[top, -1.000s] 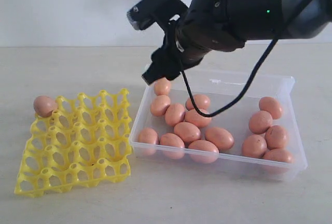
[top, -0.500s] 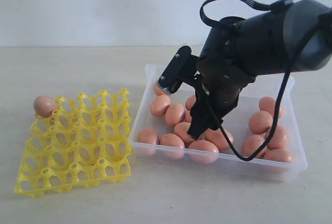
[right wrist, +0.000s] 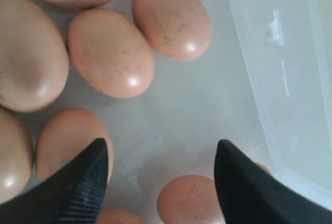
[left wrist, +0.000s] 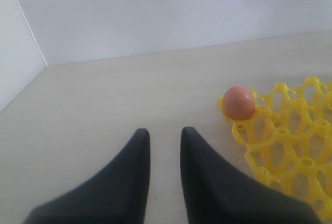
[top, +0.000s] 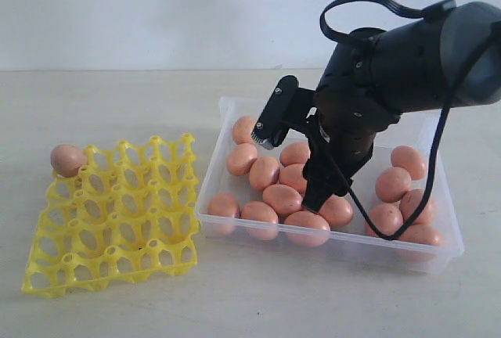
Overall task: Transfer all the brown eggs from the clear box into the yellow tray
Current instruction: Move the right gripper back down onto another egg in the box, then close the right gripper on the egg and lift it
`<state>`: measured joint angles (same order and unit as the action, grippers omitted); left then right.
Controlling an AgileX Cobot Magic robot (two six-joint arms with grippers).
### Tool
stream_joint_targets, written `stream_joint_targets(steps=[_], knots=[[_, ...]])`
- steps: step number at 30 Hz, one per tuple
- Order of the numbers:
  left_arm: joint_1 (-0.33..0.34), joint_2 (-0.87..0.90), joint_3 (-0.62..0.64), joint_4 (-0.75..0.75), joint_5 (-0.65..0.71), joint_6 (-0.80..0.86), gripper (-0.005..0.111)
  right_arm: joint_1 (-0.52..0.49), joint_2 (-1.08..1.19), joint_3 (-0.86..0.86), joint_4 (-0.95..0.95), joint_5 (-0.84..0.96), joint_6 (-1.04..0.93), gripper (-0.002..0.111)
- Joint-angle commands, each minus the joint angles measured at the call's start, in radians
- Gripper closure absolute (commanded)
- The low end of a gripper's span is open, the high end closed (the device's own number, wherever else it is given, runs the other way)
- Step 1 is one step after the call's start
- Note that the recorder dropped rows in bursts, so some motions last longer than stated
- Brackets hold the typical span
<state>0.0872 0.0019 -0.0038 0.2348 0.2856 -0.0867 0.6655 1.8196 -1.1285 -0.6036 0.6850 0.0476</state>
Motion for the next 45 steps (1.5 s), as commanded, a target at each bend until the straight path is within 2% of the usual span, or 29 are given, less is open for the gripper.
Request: stream_joint_targets(steps=[1,17,40,42,45], knots=[[0.002,-0.002,0.004,-0.002,-0.002,-0.002,0.085,-0.008,-0.004,0.0,0.077,0.036,-0.009,0.05],[0.002,-0.002,0.004,-0.002,-0.002,-0.002,0.085,-0.008,0.029,0.0,0.233,0.042,-0.061,0.05],[0.002,-0.002,0.004,-0.002,-0.002,-0.002,0.085,-0.008,0.125,0.0,0.235,0.039,-0.084,0.051],[0.002,-0.002,0.004,-0.002,-0.002,-0.002,0.085,-0.008,0.125,0.0,0.235,0.049,-0.084,0.059],[0.002,-0.002,0.004,-0.002,-0.002,-0.002,0.085,-0.008,0.125,0.0,0.233,0.06,-0.084,0.09]])
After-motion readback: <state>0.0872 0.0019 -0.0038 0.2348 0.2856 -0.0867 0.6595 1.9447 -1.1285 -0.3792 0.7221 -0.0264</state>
